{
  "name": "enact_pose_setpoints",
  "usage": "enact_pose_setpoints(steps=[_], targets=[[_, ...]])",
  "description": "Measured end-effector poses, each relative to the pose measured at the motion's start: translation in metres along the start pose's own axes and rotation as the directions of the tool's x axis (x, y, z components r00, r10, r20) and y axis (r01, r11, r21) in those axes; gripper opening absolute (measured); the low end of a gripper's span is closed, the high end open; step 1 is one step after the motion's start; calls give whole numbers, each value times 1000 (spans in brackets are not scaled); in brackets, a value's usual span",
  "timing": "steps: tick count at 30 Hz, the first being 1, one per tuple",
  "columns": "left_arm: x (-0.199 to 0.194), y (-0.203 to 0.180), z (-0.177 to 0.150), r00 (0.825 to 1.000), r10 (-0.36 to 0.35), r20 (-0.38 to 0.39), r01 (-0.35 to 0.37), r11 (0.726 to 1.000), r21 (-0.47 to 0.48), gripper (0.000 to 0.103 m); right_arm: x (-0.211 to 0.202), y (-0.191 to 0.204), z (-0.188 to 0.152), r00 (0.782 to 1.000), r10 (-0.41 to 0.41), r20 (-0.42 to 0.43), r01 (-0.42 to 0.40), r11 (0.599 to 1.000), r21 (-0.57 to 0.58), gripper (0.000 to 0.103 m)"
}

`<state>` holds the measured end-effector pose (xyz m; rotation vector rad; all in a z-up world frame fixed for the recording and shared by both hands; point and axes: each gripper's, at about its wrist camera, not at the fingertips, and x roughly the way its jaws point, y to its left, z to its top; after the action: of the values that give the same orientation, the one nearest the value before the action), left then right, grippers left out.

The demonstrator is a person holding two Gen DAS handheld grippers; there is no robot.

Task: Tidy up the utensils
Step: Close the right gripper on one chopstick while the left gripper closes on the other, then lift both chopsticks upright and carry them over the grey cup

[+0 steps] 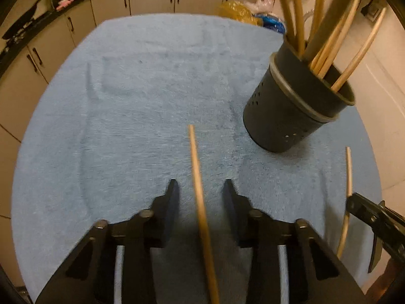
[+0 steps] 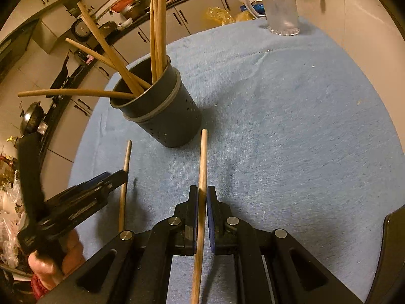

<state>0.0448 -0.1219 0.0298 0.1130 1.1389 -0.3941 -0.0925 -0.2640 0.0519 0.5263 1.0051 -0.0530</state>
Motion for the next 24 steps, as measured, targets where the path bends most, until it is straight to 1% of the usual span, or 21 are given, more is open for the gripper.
enact_pose_setpoints(steps=[1,2,3,6,8,10,14,17,20,22,24], targets=[[0,-2,1,1000,14,8,-15,1000,8,17,-1,-1,0,1000,2,2,-2,1000,-1,7],[1,-5,1,1000,25,7,-25,1000,17,14,-2,-1,0,1000,5,5,-5,1000,-2,7],[1,-5,1,1000,31,7,-31,999,18,7,0,2,1,1000,9,7,-9,1000,-5,7],[-2,-1,-5,1000,13,-1,-13,1000,8,6,-3,7,0,1000,16,17,-16,1000,-18,7],[-9,5,-12,1000,-1,15,1,1000,-7,6,-7,11,-1,999,29,27,-28,999,-32,7],[-18,7,-20,999,-15,43,16,1000,-18,6,-12,15,-3,998,39,39,-38,998,-45,7],[-51,15,-36,991,-35,127,39,999,-32,6,-24,26,-8,995,64,75,-58,996,-73,7],[-84,16,-47,977,-38,210,44,999,-27,6,-35,35,-13,989,86,116,-75,992,-99,7],[-114,15,-55,958,-51,281,58,998,-17,6,-49,42,-19,982,103,157,-82,988,-130,7],[-133,14,-62,946,-59,320,64,998,-7,6,-58,46,-22,977,112,184,-85,985,-147,7],[-142,12,-64,935,-58,349,61,998,4,6,-67,51,-27,970,125,210,-92,982,-162,7]])
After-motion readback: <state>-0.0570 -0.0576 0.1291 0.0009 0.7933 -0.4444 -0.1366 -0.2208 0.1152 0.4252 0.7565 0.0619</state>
